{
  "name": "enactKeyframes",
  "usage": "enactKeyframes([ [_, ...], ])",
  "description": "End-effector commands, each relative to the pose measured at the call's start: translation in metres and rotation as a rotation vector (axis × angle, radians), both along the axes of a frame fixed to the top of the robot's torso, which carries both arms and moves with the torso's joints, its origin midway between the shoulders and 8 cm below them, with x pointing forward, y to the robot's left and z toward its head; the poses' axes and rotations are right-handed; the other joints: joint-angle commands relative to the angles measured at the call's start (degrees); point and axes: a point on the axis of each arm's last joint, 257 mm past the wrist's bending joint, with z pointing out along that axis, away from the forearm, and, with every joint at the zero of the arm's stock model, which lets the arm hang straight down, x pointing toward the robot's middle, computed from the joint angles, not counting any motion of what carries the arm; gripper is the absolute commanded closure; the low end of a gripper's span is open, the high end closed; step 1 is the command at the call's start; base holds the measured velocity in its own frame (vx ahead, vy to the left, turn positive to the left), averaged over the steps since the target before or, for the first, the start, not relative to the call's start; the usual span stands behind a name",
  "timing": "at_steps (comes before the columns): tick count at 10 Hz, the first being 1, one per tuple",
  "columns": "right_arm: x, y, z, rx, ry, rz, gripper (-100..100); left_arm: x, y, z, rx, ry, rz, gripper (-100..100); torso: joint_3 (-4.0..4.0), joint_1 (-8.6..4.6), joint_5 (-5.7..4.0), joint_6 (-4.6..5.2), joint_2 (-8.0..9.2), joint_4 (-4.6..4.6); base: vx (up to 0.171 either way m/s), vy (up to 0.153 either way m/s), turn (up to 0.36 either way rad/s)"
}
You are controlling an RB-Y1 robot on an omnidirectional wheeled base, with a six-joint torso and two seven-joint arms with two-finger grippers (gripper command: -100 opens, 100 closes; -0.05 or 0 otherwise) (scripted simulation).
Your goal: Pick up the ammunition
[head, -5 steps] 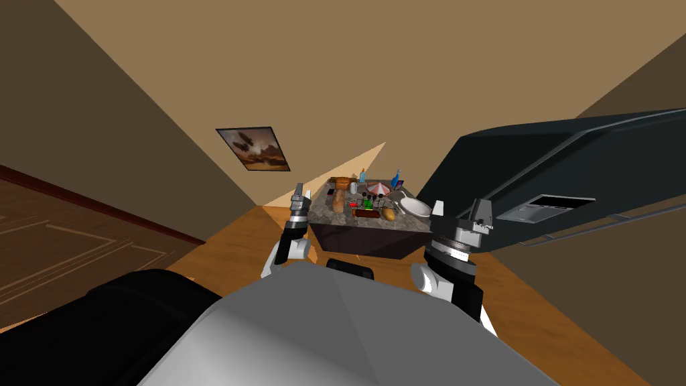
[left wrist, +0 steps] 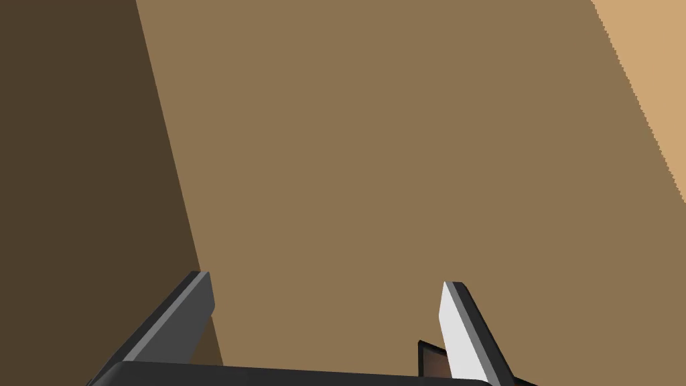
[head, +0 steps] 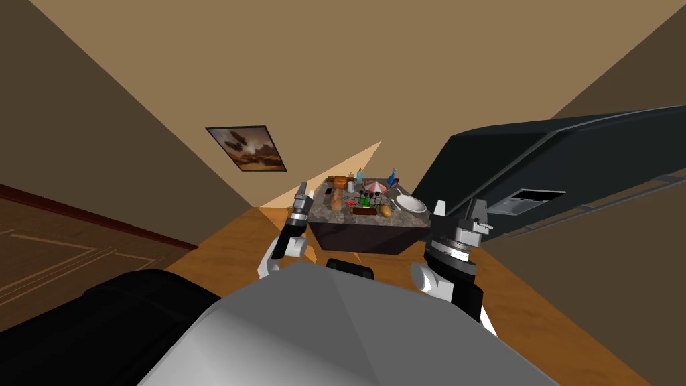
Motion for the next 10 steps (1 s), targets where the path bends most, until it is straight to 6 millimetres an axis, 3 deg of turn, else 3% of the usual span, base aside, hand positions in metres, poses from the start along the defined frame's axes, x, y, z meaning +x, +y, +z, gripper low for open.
enactKeyframes([
  [1,0.0,0.0,0.0,0.0,0.0,0.0,0,0.008,-0.001,-0.004,0.01,0.036,-0.022,-100,0.0,0.0,0.0,0.0,0.0,0.0,-0.081,-0.009,-0.116],
  [10,0.0,0.0,0.0,0.0,0.0,0.0,0,0.04,-0.004,-0.018,0.024,0.176,-0.088,-100,0.01,-0.03,-0.01,0.0,0.01,0.0,-0.07,-0.012,-0.086],
])
